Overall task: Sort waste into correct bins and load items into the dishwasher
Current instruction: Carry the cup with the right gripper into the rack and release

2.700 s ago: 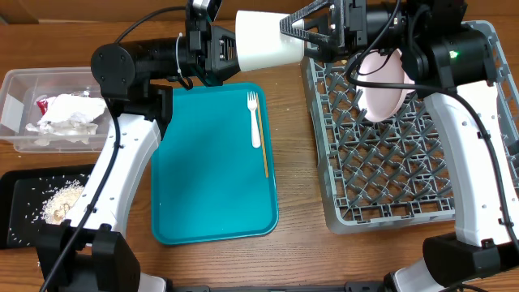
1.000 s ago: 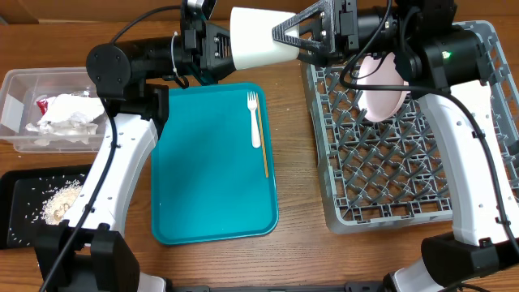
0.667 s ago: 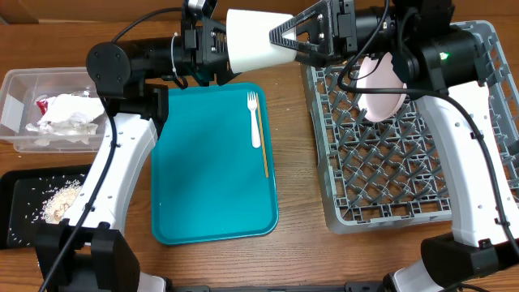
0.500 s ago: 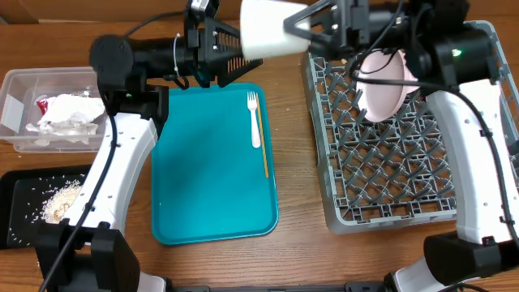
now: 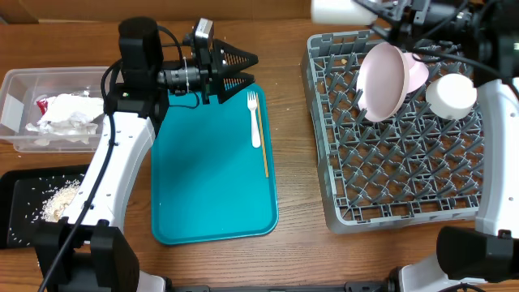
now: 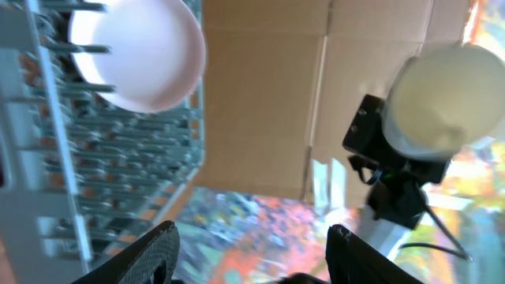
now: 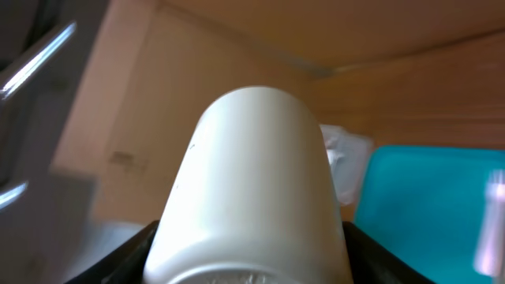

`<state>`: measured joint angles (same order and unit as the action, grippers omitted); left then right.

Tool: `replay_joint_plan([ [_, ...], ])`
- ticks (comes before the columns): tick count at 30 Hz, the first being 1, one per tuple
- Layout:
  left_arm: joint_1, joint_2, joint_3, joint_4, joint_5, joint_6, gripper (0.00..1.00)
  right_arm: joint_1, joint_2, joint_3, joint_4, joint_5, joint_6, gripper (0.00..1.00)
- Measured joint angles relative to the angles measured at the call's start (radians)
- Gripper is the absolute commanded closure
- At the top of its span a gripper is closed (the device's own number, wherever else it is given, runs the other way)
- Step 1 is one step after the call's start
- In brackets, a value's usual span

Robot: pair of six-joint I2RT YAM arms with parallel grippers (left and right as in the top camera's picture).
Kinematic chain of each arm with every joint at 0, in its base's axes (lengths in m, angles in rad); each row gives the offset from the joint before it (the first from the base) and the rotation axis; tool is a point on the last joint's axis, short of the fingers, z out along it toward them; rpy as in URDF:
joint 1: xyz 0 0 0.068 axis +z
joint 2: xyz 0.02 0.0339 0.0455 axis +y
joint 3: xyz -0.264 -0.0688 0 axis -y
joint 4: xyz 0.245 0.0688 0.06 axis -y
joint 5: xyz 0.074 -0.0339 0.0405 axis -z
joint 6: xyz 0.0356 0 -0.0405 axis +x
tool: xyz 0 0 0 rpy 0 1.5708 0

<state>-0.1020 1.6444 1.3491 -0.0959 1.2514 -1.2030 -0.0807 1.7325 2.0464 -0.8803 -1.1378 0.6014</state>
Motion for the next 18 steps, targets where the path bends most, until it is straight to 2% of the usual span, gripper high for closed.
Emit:
replay_joint_plan([
  [2, 0.000, 0.000, 0.000, -0.167, -0.049, 0.153, 0.34, -0.056, 0.000, -0.001, -0.128, 0.180, -0.064, 0.49],
  [3, 0.000, 0.002, 0.002, -0.212, -0.071, 0.200, 0.34, -0.077, 0.000, -0.001, -0.156, 0.250, -0.083, 0.49],
  [5, 0.000, 0.002, 0.004, -0.398, -0.158, 0.320, 0.33, -0.140, 0.000, -0.001, -0.238, 0.447, -0.126, 0.49],
  [6, 0.000, 0.002, 0.000, -0.478, -0.237, 0.388, 0.33, -0.174, 0.000, -0.001, -0.238, 0.509, -0.143, 0.50],
  [9, 0.000, 0.002, 0.001, -0.618, -0.412, 0.489, 0.32, -0.279, 0.000, -0.001, -0.249, 0.605, -0.169, 0.50],
  [13, 0.000, 0.003, 0.000, -0.681, -0.568, 0.561, 0.24, -0.403, 0.000, -0.001, -0.333, 0.819, -0.184, 0.50],
  [18, -0.001, 0.003, 0.000, -0.698, -0.725, 0.595, 0.21, -0.463, 0.025, 0.000, -0.495, 1.112, -0.174, 0.50],
])
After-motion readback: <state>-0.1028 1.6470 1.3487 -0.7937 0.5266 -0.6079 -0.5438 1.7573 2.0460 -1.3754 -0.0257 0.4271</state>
